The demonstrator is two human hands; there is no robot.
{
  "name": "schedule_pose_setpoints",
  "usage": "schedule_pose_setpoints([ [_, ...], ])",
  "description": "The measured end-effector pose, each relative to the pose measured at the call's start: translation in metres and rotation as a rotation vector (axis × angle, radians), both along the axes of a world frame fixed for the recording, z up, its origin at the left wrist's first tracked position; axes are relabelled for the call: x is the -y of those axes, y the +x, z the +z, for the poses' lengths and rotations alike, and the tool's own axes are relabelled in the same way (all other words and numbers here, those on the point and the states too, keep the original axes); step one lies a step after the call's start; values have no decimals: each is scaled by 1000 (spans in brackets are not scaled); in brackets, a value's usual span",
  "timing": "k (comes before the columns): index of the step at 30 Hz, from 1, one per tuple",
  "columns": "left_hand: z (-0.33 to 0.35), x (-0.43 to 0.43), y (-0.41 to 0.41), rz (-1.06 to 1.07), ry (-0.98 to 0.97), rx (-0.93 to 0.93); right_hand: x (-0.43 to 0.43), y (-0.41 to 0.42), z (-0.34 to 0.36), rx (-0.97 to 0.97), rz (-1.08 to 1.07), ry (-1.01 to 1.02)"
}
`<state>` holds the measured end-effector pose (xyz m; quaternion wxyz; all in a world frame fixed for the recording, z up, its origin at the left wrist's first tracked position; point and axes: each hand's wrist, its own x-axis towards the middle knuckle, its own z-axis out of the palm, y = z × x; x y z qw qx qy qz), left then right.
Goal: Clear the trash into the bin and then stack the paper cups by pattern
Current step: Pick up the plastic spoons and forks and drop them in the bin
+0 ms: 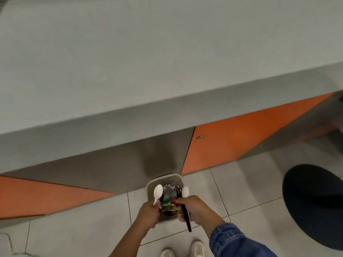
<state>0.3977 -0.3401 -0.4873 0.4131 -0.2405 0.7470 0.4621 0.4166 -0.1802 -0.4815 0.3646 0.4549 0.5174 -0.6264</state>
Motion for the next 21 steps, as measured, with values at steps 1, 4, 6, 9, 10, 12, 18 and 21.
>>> schedule_pose_setpoints([
  [1, -24, 0, -3, -12, -44, 31, 1, -2, -23, 29, -1, 19],
  [4, -82, 3, -9, -75, -134, 84, 4, -7, -80, 75, 11, 69],
  [6, -107, 1, -12, -112, -146, 113, 6, -9, -107, 97, 20, 58],
  [9, -126, -7, -18, -97, -77, 155, 8, -17, -131, 85, 51, 38],
  [10, -131, -10, -20, -74, -50, 165, 8, -19, -135, 88, 76, 52],
  [12, -136, -13, -22, -68, -56, 116, 6, -21, -137, 101, 142, 87],
  [18, -84, -17, -20, -80, -96, -60, 8, -26, -78, -50, 188, 245],
  [21, -22, -27, -22, -87, -32, -202, 4, -27, -21, -192, 213, 397],
])
